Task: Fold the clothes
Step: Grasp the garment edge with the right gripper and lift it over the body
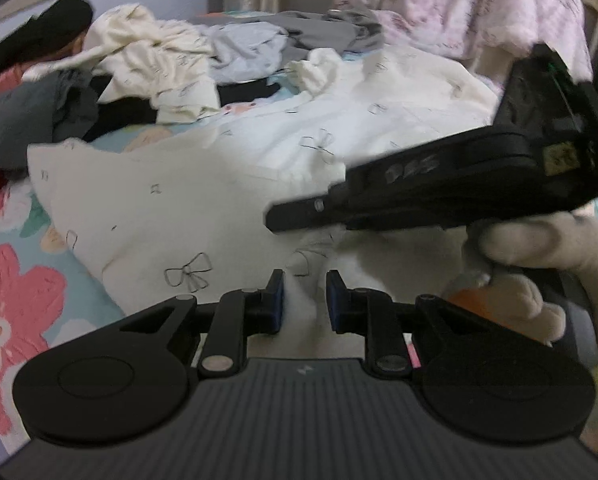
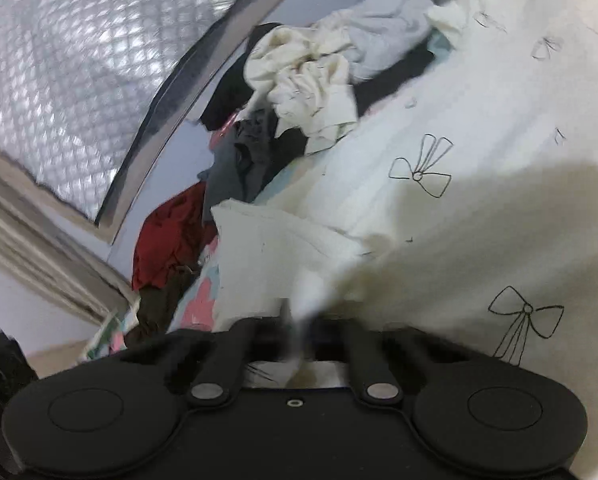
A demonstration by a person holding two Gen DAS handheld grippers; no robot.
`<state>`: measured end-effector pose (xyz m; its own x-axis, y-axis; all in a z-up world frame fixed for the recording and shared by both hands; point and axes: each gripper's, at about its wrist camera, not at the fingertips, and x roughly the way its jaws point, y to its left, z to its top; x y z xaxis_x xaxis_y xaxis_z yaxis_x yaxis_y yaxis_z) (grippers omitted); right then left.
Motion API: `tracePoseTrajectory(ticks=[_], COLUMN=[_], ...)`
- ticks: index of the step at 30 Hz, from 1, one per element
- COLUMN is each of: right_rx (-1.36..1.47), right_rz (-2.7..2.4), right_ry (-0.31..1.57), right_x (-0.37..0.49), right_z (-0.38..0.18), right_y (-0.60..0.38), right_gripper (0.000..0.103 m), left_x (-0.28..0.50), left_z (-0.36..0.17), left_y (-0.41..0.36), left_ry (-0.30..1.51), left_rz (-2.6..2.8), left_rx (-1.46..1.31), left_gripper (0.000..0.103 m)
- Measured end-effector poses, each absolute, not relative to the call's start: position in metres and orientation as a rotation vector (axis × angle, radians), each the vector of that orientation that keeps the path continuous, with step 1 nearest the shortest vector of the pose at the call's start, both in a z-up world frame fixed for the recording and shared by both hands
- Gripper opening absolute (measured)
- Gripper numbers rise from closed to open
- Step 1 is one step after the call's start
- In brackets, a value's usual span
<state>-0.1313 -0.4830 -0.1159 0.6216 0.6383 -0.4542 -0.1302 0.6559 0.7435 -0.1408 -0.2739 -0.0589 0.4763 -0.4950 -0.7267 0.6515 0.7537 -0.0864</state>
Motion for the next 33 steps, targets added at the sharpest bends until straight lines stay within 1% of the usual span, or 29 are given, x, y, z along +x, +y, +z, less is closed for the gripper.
tracePoseTrajectory(ticks=[4,6,7,8,10,15,20,28,30,31,33], right_rx=[0.603,0.563,0.537,0.511,0.485,0.462,0.440,0.451,0.428,0.418,0.392], right_rz=[0.477,0.475,0.468,0.460,0.437,0.378,0.269,0.117,0.107,0.096,0.076], right_ry=[0.706,0.669,0.651,0.633,0.598,0.554,0.535,0.522,0.495,0.478,0.452], right_x=[-0.142,-0.146,-0.148,-0.150,-0.156,-0.178,-0.201,-0.226,-0.230,-0.232,-0.235], right_z=[-0.098,-0.087,-0.081,-0.075,-0.067,-0.051,-0.037,-0.031,-0.024,-0.020,-0.013], right_y=[-0.483,-0.486,-0.489,-0.492,-0.503,-0.538,-0.578,-0.621,-0.625,-0.628,-0.635], right_gripper=[0.004,0.004,0.004,0.004,0.004,0.003,0.003,0.003,0.003,0.003,0.003], left_x=[-0.150,-0.151,-0.151,-0.151,-0.150,-0.148,-0.148,-0.152,-0.151,-0.151,-0.151], left_z=[-0.056,-0.050,-0.047,-0.045,-0.042,-0.038,-0.040,-0.057,-0.059,-0.059,-0.060], left_y=[-0.285,-0.291,-0.294,-0.298,-0.304,-0.318,-0.336,-0.347,-0.349,-0.350,-0.353], left_ry=[0.774,0.761,0.753,0.748,0.752,0.761,0.771,0.816,0.820,0.816,0.812], left_rz=[-0.710,-0.725,-0.733,-0.736,-0.739,-0.761,-0.792,-0.782,-0.768,-0.761,-0.745], left_rx=[0.274,0.273,0.271,0.271,0.265,0.255,0.262,0.303,0.318,0.332,0.359], left_gripper=[0.022,0.028,0.034,0.043,0.051,0.054,0.063,0.064,0.066,0.070,0.071])
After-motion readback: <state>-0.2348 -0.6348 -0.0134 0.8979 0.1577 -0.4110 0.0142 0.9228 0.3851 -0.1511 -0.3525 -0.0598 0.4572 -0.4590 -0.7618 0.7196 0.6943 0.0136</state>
